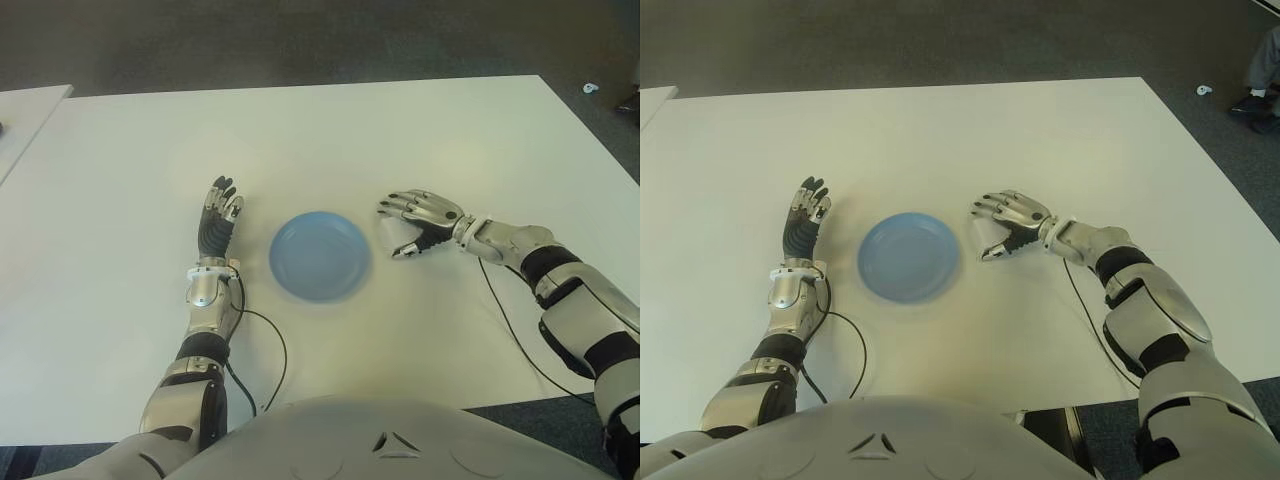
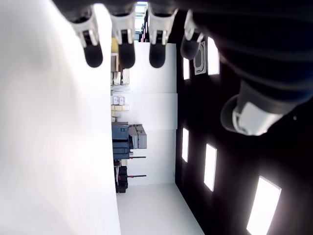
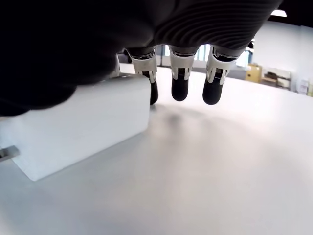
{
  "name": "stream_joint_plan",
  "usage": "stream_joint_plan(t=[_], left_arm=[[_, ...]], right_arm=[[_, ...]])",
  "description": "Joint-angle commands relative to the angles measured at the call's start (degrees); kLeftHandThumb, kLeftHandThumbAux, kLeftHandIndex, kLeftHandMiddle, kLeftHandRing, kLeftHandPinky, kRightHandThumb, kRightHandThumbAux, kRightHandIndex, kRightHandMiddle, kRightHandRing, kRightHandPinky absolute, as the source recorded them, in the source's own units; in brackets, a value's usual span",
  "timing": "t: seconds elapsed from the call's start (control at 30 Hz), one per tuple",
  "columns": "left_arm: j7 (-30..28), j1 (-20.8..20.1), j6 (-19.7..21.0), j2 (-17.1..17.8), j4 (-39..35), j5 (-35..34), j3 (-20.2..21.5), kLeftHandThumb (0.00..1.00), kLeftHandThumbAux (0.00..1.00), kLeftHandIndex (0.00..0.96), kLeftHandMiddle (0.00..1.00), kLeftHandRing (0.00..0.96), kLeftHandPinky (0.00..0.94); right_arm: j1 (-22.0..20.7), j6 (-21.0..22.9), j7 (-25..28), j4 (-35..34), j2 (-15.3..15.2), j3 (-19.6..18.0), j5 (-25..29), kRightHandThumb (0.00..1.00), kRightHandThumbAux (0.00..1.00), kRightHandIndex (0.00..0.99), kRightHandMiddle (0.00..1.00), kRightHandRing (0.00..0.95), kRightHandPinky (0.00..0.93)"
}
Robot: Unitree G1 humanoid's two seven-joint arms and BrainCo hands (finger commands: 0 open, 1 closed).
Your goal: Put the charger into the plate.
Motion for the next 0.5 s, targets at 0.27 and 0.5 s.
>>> stream_joint_plan(t=[0.27,0.5], left_arm=[[-0.8,8.3,3.2,-3.1,4.6,-0.8,-0.4,0.000,0.503,0.028,0.113,0.115,0.140],[-0.6,8.4,3.0,-3.3,4.4,-0.8,-0.3,0.000,0.505,0.029,0.117,0.119,0.142]], right_arm=[[-0.1,0.7,1.2,2.8,1.6,3.1,-1.5,0.288,0.159,0.000,0.000,0.000,0.000],[0.1,0.9,0.8,3.7,1.7,4.1,-1.8,0.281,0.170,0.000,0.000,0.000,0.000]])
